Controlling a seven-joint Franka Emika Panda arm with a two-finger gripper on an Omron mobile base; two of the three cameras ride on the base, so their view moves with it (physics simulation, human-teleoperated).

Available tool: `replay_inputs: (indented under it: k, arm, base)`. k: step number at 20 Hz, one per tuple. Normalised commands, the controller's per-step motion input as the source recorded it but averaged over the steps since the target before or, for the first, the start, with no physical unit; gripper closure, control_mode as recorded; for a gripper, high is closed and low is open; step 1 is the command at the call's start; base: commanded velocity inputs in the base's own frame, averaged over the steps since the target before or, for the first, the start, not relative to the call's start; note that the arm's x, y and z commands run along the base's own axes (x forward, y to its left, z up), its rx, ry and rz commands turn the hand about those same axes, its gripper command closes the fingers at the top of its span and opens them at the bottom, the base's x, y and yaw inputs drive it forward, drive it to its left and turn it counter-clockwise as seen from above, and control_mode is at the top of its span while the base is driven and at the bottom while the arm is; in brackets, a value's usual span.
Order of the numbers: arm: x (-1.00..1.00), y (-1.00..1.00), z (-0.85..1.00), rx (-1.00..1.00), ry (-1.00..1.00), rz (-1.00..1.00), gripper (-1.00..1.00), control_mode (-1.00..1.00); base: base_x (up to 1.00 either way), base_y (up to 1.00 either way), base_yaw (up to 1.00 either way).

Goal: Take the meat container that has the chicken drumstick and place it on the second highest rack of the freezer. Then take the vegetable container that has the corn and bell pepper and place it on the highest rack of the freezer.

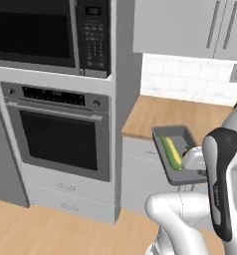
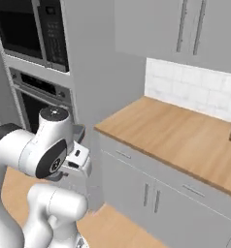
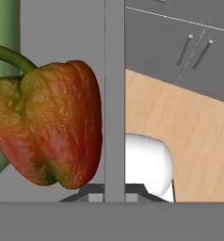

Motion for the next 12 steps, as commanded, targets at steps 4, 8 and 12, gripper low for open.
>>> replay_inputs:
  k: [4,8,12]
  arm:
    - [0.00,0.00,0.00,0.00,0.00,0.00,1.00,1.00]
    - [0.00,0.00,0.00,0.00,0.00,0.00,1.00,1.00]
    - [0.00,0.00,0.00,0.00,0.00,0.00,1.00,1.00]
  base:
    - [-0.12,0.89,0.79]
    - [0.08,1.00,0.57]
    - [0.75,1.00,0.30]
